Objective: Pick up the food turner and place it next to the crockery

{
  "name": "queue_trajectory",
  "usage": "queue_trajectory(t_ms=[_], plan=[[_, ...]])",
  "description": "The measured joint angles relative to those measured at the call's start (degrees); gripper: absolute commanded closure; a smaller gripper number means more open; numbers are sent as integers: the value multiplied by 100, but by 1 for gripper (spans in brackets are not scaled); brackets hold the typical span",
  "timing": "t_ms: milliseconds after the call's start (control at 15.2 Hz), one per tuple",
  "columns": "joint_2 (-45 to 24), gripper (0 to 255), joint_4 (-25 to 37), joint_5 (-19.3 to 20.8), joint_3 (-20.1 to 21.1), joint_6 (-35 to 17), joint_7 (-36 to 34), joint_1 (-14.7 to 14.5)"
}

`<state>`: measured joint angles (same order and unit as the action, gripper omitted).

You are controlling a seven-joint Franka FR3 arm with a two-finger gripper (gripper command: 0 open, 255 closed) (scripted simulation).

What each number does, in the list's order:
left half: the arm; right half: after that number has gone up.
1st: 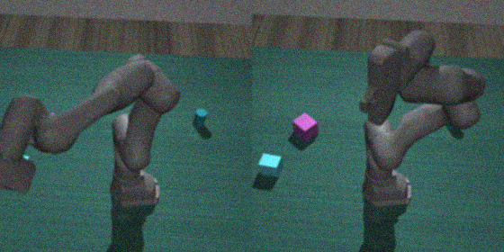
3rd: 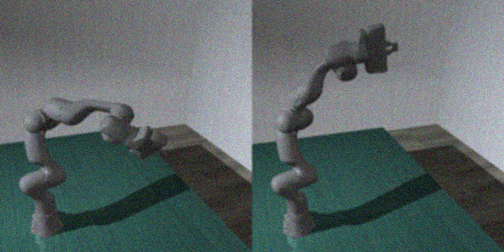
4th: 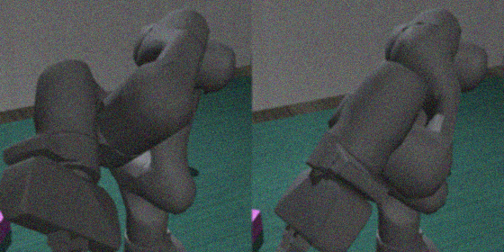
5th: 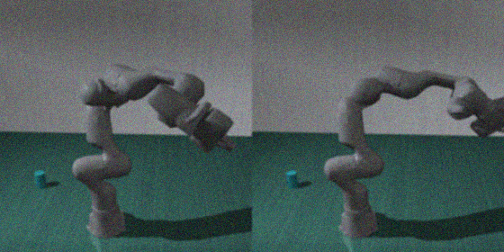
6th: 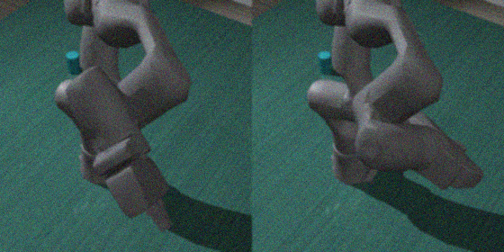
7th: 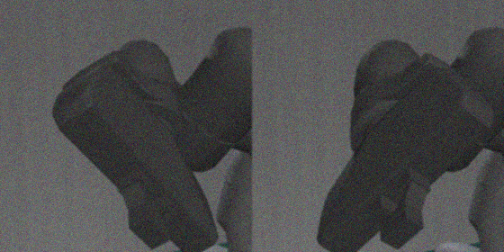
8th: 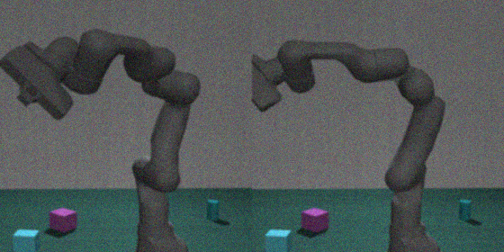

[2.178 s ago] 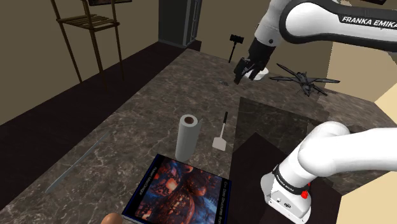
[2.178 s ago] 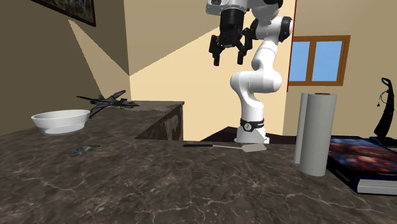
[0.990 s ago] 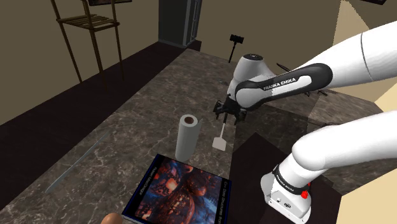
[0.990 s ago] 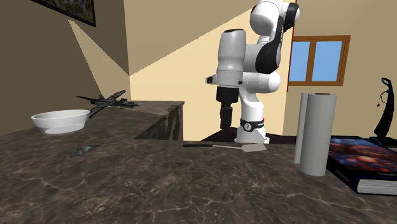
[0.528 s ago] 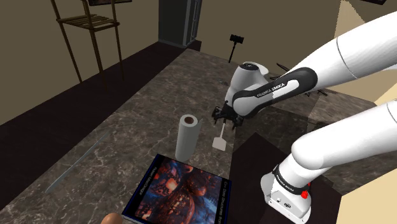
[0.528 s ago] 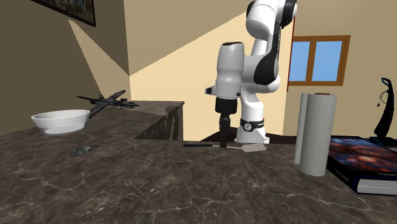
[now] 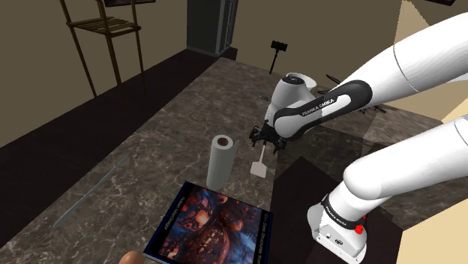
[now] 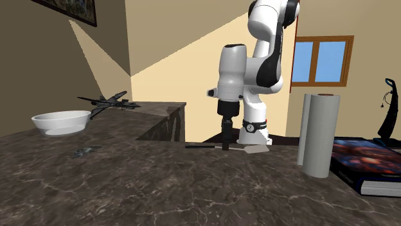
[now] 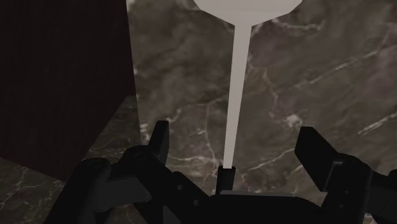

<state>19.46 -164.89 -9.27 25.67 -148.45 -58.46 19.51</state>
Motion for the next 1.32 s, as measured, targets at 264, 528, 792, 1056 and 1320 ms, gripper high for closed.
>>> queue_trajectory(t_ms=[264,528,792,1056,1320], plan=[[0,255,0,0,0,0,0,0],[0,255,0,0,0,0,0,0],[131,255,17,-39,-40,143,39,-36],[474,255,120,-110,-132,582,108,-117],[794,255,235,-145,-224,1013,164,-172]])
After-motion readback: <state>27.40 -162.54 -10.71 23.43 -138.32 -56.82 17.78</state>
